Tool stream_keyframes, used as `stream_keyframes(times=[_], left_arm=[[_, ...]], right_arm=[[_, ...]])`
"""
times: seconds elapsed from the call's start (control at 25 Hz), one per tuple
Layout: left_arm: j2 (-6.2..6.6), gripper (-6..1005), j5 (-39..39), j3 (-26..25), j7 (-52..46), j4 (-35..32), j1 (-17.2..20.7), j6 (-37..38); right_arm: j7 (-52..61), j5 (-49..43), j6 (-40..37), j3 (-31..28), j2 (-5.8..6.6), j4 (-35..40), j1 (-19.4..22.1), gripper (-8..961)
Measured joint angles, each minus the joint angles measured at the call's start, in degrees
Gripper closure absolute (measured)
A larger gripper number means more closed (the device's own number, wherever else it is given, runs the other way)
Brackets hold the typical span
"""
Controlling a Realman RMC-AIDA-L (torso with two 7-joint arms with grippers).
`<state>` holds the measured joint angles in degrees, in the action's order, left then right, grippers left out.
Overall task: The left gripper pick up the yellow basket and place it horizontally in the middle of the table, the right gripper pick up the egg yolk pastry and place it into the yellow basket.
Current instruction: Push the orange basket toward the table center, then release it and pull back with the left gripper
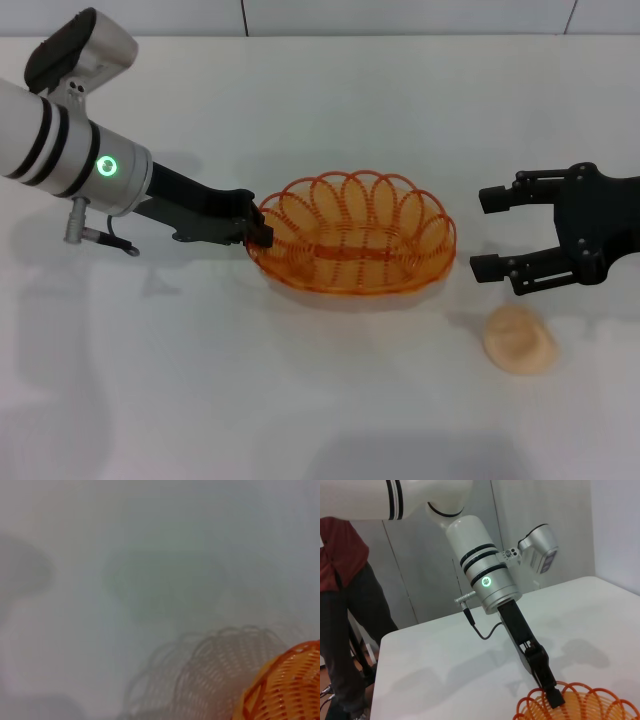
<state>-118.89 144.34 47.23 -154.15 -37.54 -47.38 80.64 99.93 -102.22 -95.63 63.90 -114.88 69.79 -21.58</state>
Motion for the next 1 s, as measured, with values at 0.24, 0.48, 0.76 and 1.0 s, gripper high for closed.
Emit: stream_keyframes(times=[0.24, 0.48, 0.76, 1.0], left_arm=[[0.09, 923, 0.41, 0.06, -0.20, 0.01, 0.01, -0.15], [0.28, 923, 1.83, 0.06, -1.43, 0.10, 0.01, -0.15], [0.50, 923, 3.62, 0.06, -2.50, 0.10, -0.59, 0.23], [0.51, 923, 3.55, 0.05, -2.45, 0.10, -0.68, 0.23]], right_arm=[[0.00, 0.00, 0.00, 0.00, -0.08, 0.00, -0.03, 161], [0.00, 0.00, 0.00, 0.00, -0.09, 0.00, -0.20, 166], [0.00, 0.00, 0.00, 0.07, -0.08, -0.17, -0.59, 172], [-0.01, 0.00, 0.00, 0.13, -0.08, -0.09, -0.73, 177]])
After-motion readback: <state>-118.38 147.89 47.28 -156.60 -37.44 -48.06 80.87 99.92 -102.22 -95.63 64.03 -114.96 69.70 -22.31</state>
